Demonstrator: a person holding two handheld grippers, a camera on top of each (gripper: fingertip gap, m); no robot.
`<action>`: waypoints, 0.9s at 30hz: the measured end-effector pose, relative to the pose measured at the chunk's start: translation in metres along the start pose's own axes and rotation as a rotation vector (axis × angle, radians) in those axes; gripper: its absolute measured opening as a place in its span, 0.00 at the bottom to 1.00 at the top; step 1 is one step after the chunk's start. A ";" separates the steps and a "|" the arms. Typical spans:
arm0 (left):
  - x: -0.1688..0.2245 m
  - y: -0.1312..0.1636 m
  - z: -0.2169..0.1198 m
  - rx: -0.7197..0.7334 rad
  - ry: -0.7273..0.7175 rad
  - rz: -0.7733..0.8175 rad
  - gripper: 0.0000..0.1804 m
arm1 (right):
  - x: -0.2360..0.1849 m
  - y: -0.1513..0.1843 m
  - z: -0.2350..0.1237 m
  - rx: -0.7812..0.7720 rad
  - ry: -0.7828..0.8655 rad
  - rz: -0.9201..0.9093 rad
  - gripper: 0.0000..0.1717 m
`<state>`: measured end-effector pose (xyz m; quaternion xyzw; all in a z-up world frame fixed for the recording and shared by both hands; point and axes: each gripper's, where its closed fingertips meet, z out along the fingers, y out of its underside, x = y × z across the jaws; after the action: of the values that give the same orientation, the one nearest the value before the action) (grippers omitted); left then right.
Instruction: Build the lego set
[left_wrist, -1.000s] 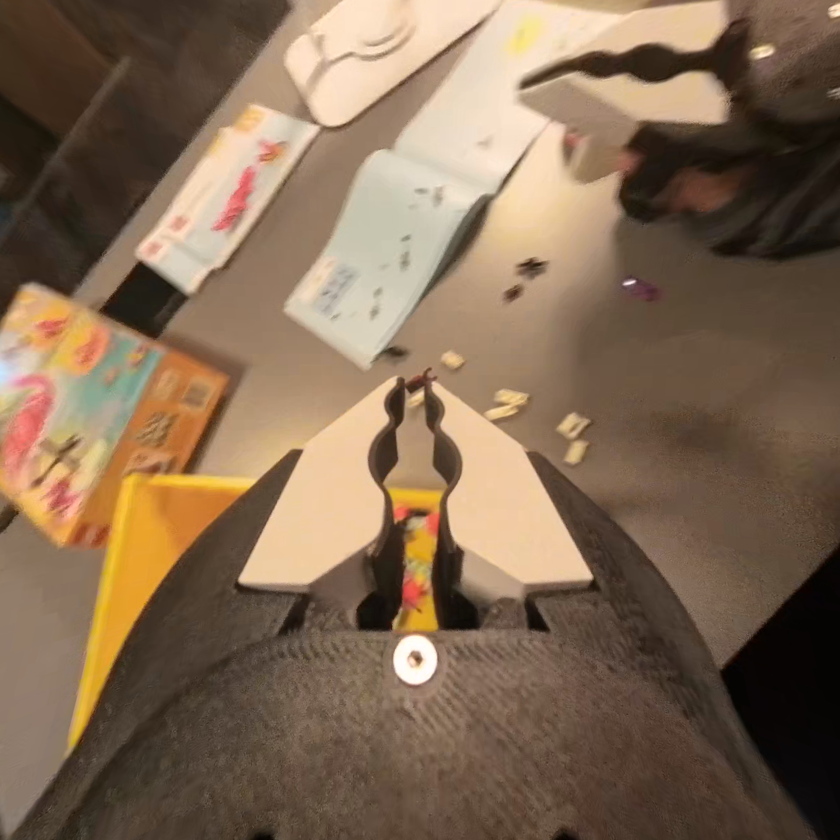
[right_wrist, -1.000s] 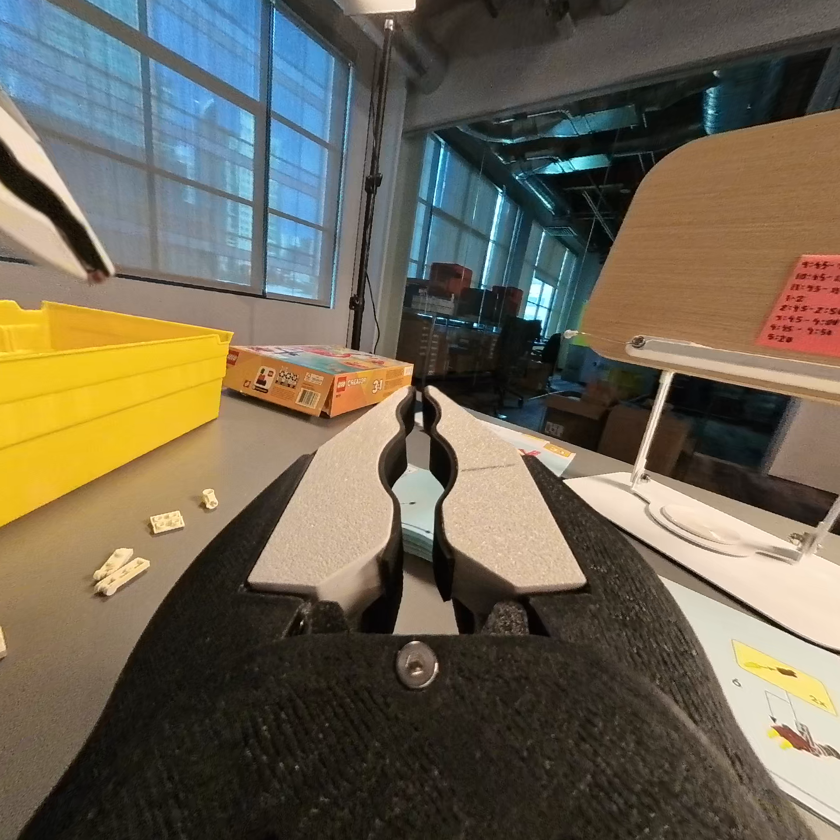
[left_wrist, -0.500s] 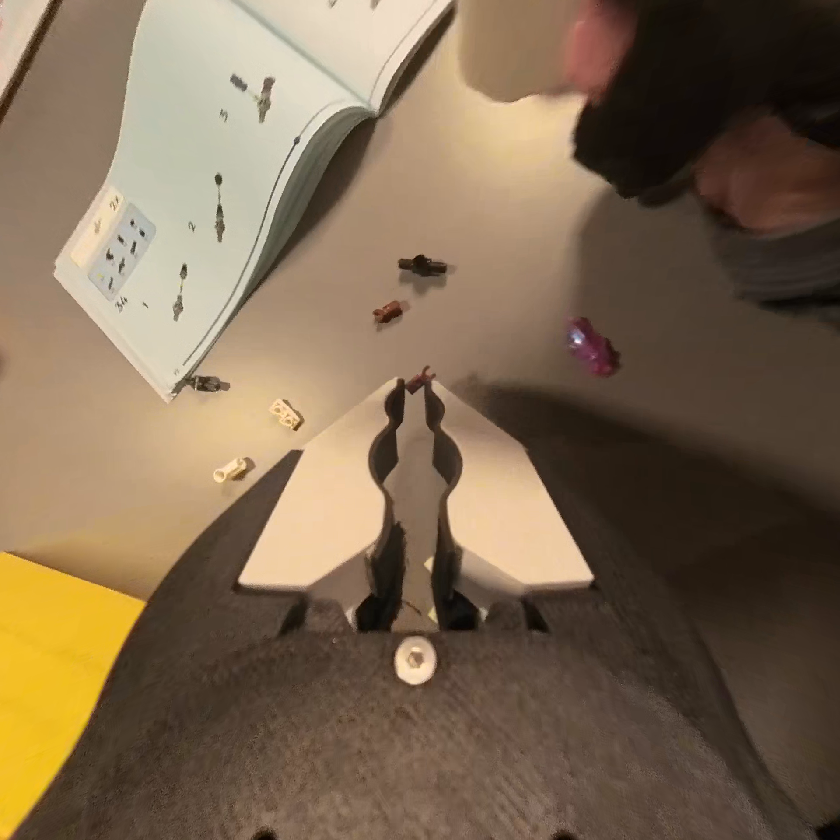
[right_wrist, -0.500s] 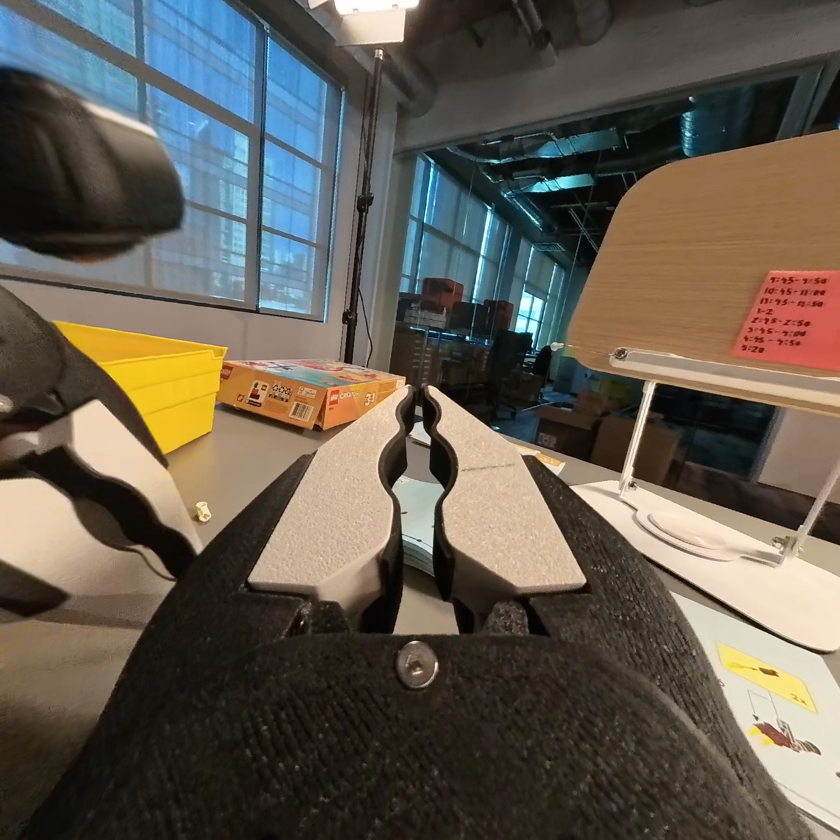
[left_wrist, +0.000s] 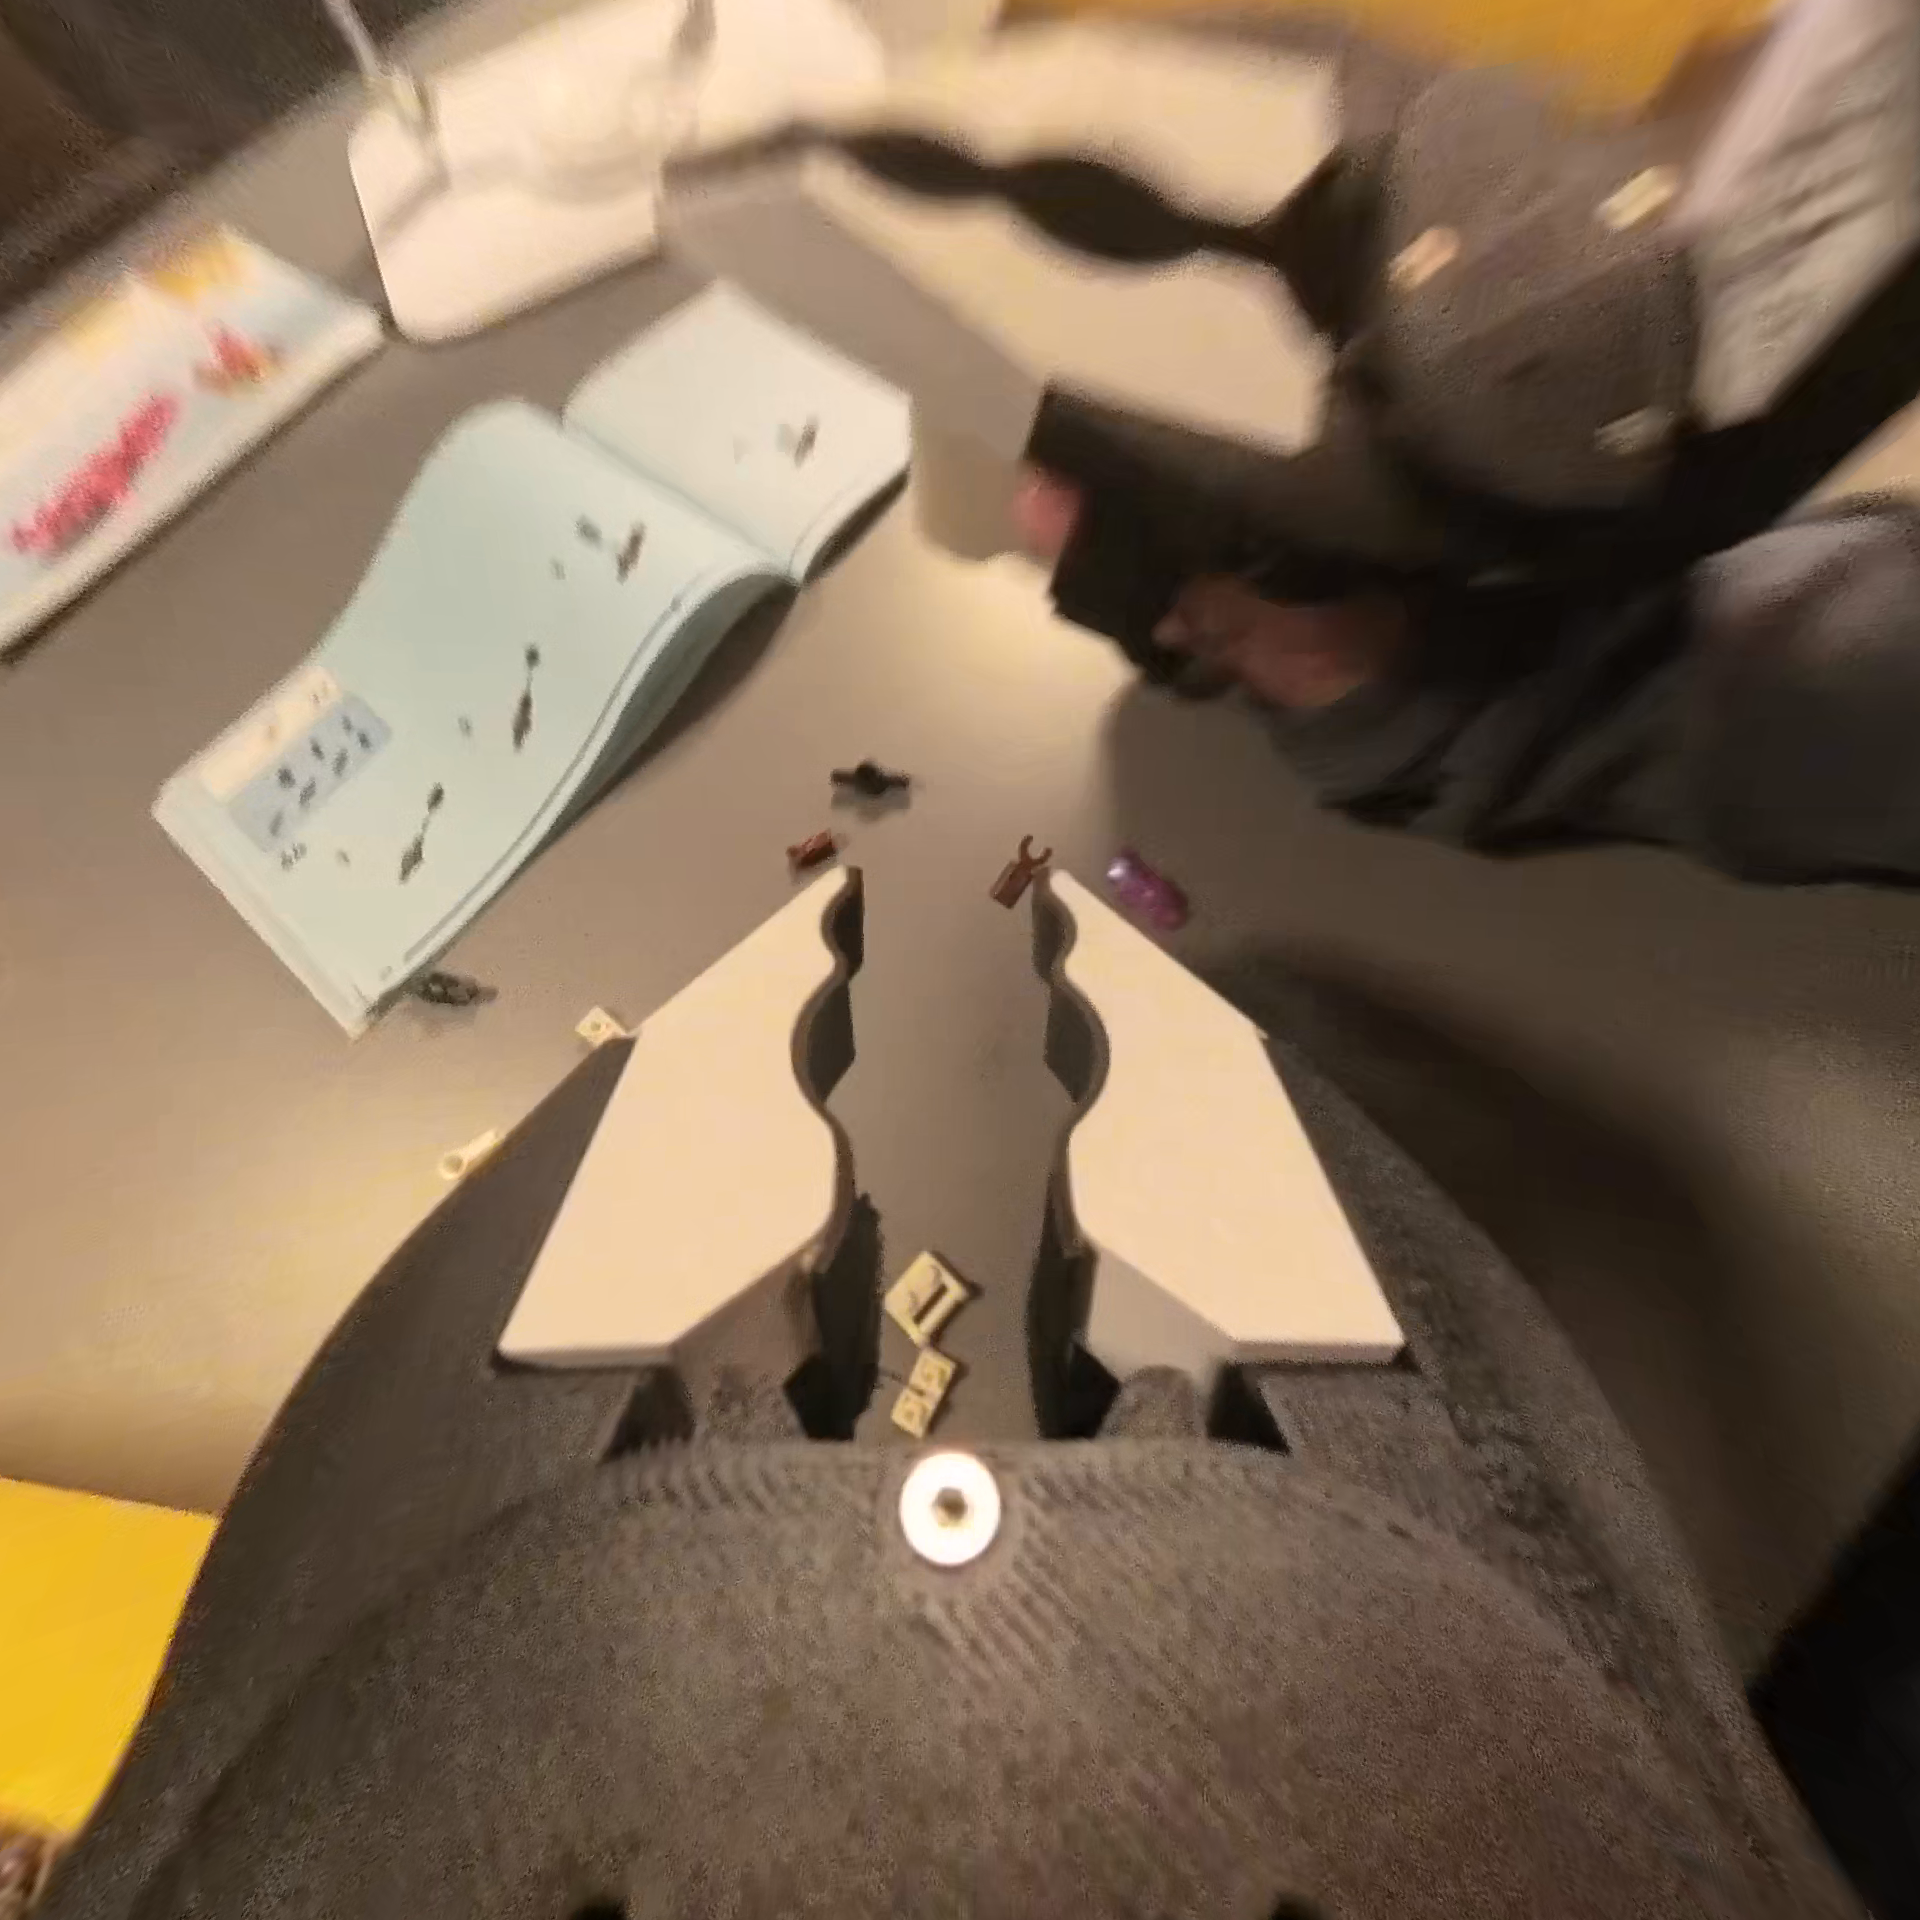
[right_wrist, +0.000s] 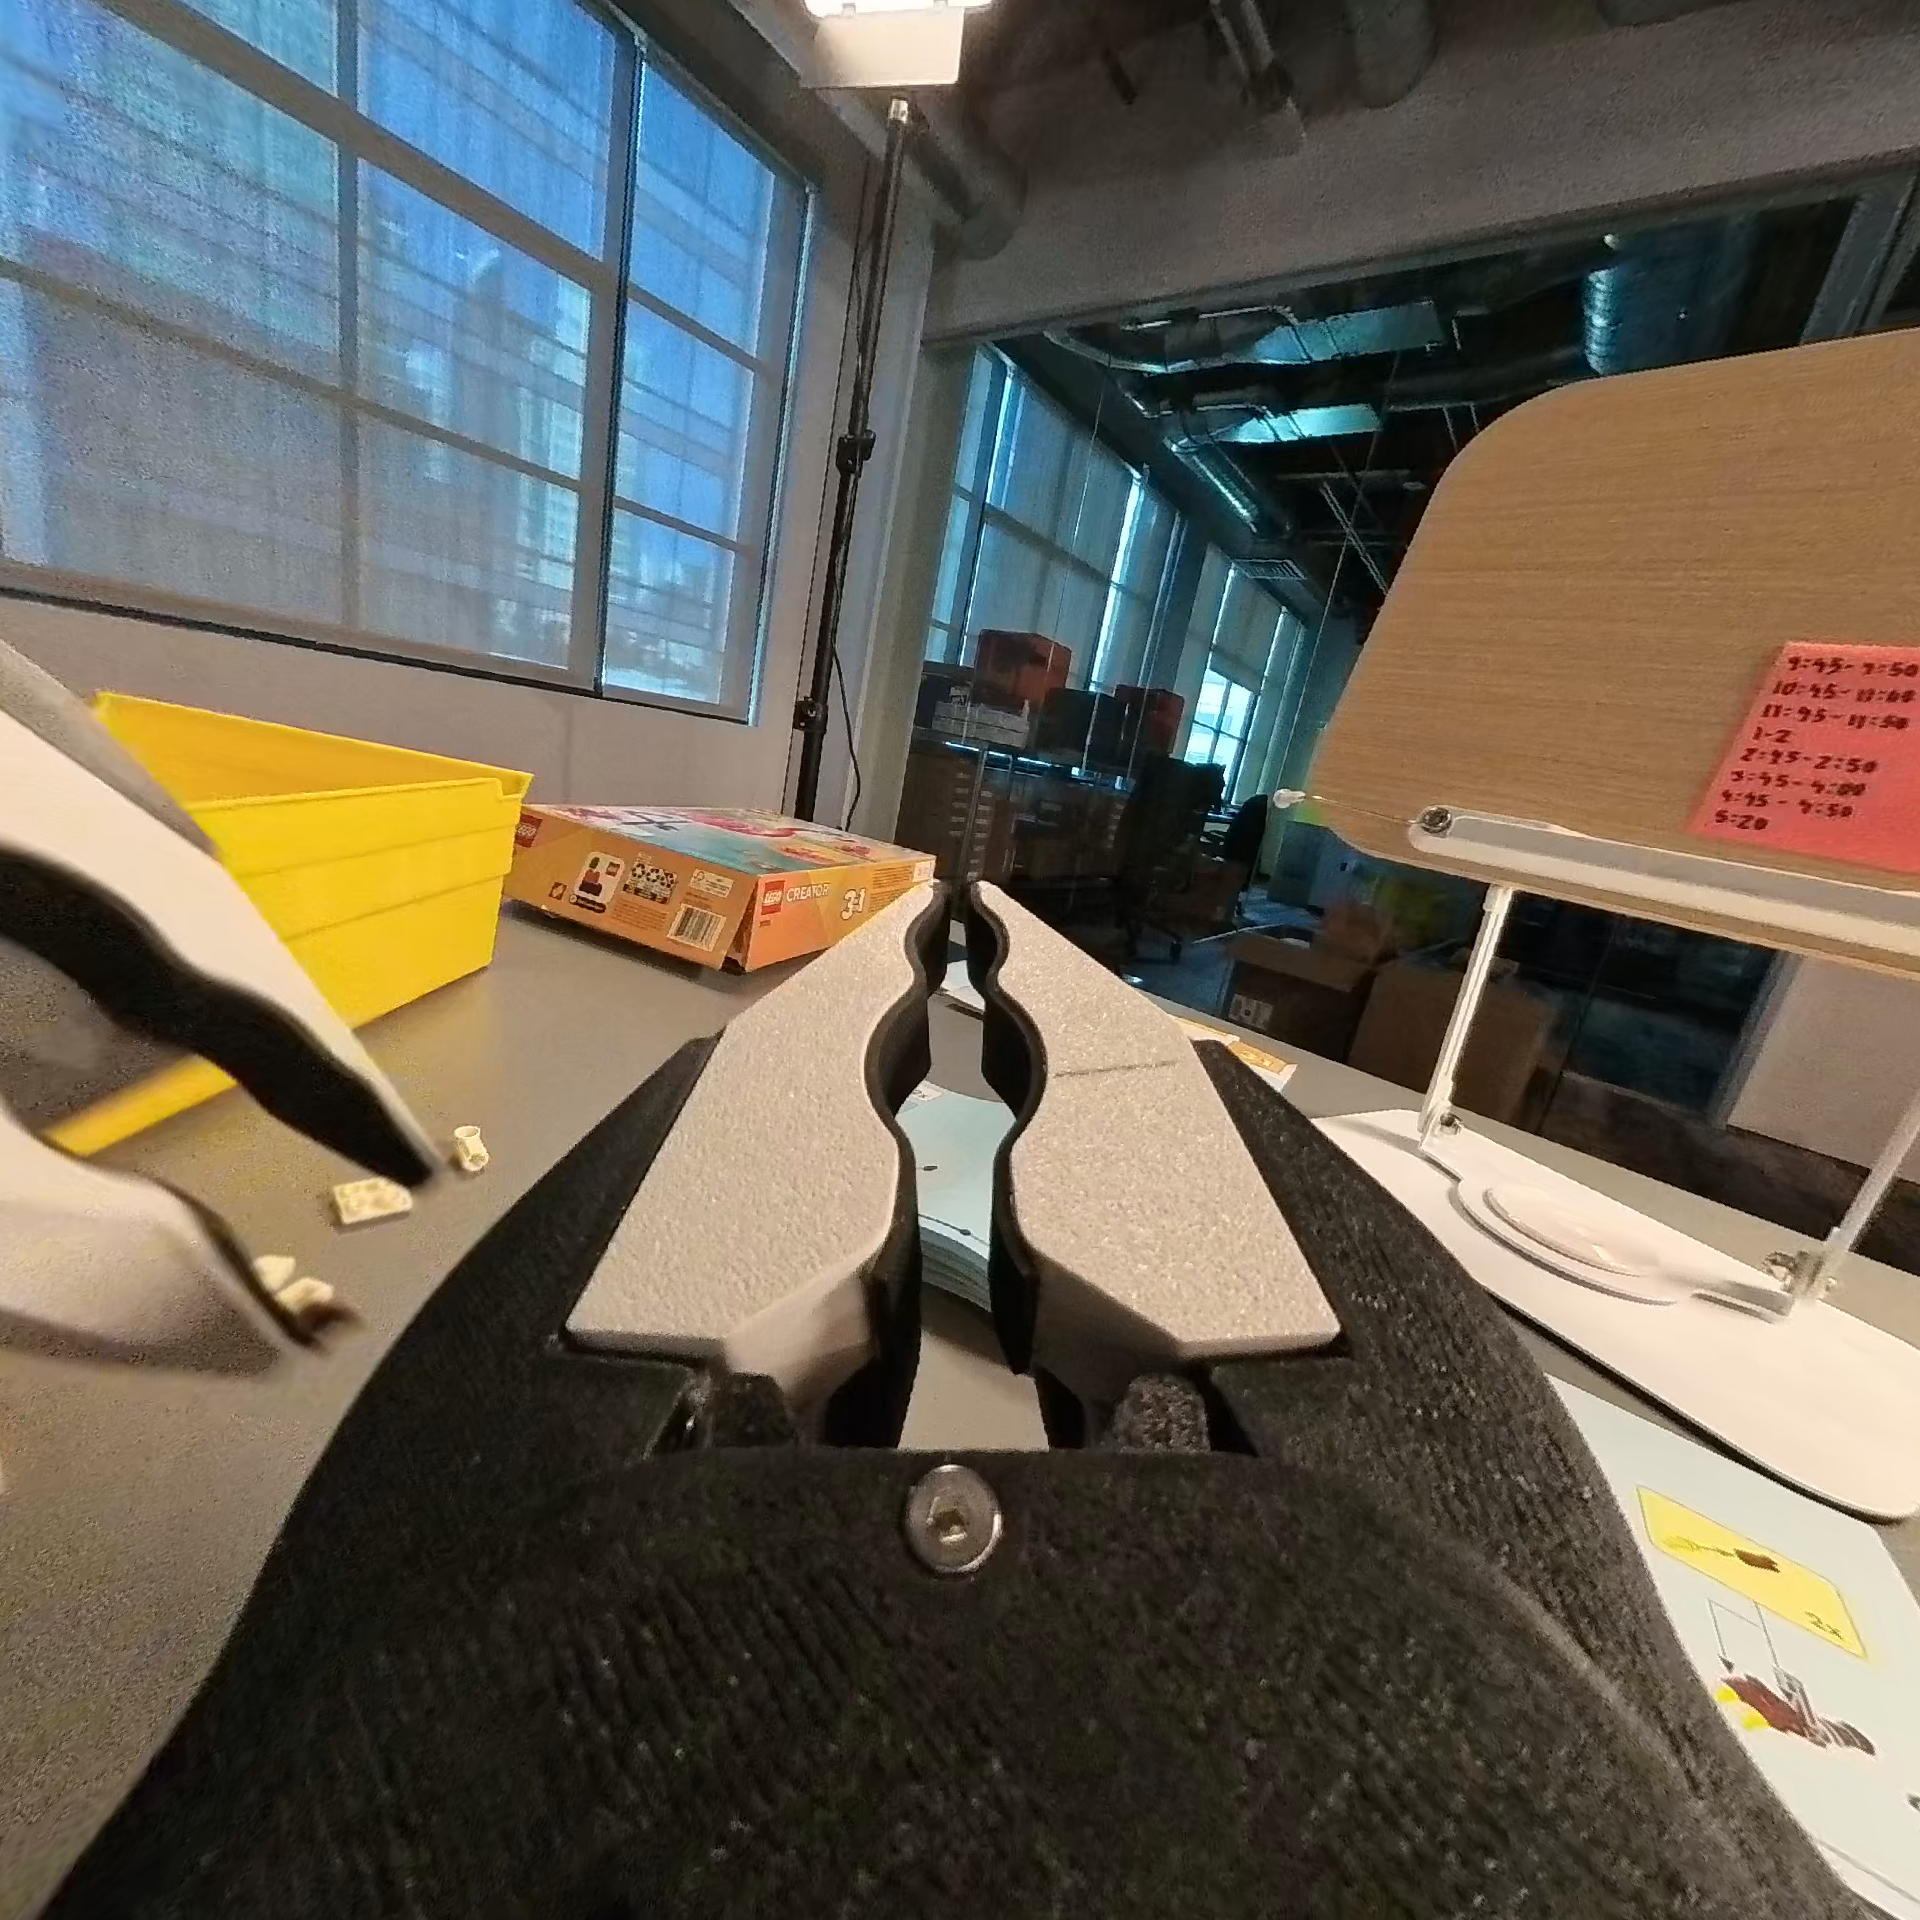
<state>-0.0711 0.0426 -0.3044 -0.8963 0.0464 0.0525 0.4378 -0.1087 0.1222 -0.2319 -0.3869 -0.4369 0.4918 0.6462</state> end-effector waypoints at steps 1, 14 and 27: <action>0.002 -0.007 -0.016 0.063 0.009 0.006 0.17 | 0.000 0.000 0.000 0.000 -0.001 -0.001 0.00; -0.148 0.107 -0.153 -0.132 -0.244 -0.345 0.05 | -0.012 0.003 0.002 -0.017 -0.036 -0.080 0.00; -0.162 0.170 -0.105 -0.574 0.023 -0.208 0.02 | -0.015 0.006 0.003 -0.030 -0.047 -0.104 0.00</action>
<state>-0.2476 -0.1383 -0.3514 -0.9839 -0.0575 0.0080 0.1690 -0.1156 0.1091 -0.2391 -0.3615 -0.4789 0.4599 0.6546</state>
